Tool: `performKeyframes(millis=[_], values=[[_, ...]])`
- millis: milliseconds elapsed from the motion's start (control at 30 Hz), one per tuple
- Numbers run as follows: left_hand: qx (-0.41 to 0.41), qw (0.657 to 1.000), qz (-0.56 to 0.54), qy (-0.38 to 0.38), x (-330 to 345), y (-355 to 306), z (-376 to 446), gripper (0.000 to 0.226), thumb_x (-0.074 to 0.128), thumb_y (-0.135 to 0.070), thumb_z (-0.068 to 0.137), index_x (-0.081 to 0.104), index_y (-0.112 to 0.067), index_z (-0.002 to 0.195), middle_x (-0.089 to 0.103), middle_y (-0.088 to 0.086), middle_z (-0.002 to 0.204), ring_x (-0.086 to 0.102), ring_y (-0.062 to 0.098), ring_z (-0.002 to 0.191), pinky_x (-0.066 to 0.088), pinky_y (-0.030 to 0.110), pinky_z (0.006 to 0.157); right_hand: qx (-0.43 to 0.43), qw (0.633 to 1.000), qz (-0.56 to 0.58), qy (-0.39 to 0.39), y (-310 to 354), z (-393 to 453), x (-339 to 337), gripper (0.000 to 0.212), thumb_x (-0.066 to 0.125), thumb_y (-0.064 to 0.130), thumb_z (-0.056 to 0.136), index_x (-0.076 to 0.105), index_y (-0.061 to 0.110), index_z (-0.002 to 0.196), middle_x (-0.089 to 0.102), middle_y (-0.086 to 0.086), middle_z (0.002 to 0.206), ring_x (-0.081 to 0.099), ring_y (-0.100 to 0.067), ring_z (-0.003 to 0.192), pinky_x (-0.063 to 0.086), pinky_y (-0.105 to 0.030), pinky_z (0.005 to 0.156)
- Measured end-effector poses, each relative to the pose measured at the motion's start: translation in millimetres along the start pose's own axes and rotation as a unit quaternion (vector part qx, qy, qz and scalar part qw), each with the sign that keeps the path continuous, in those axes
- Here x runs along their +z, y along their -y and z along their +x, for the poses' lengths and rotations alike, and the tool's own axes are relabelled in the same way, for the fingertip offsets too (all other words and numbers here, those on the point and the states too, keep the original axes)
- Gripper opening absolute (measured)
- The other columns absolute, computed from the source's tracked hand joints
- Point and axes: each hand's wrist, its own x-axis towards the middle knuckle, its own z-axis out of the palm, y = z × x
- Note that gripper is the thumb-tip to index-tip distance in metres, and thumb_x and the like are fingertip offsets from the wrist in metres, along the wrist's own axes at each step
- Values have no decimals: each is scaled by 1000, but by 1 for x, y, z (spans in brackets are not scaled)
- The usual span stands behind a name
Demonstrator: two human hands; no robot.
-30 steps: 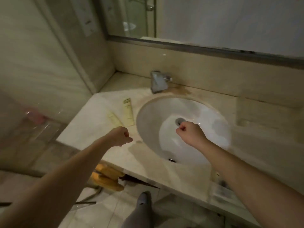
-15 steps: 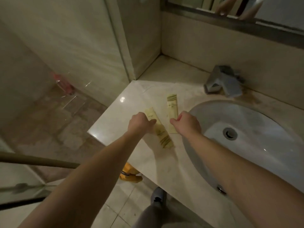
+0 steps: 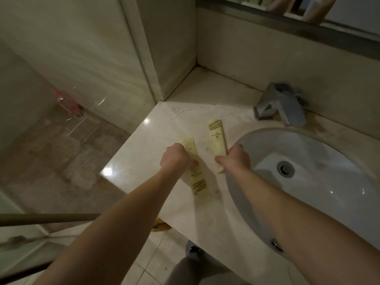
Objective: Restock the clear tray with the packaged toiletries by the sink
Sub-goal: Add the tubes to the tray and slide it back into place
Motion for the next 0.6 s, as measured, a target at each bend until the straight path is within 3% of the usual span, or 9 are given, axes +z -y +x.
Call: performKeyframes(millis=[167,267,367,600], values=[[-13,995,-95,23,4,-11,2,40,82,-22,67,55,-10,93,61,7,88,66,24,82,59,35,72,-51,994,78,62,-12,-1,-5,25,69,19,79,66,10,102,70,-9,102,65,-28,92,53,-34,76],[-8,966,-244,89,0,-23,-3,23,77,-11,76,63,-6,93,66,8,86,67,21,77,60,32,71,-66,975,183,112,-21,-9,-16,15,62,13,85,64,16,99,66,-8,95,63,-24,83,50,-34,68],[12,927,-342,155,-4,-34,-15,22,67,-5,84,63,-2,106,70,11,98,66,20,79,56,28,64,-64,954,260,135,-37,-20,-38,12,58,10,90,62,13,101,64,-11,94,61,-25,78,45,-31,62],[53,901,-360,237,6,-61,-61,9,56,-4,88,61,-6,95,68,11,89,61,23,79,42,27,59,-61,936,309,159,-96,-53,-98,14,58,5,90,63,18,93,67,-3,90,62,-19,77,46,-32,69]])
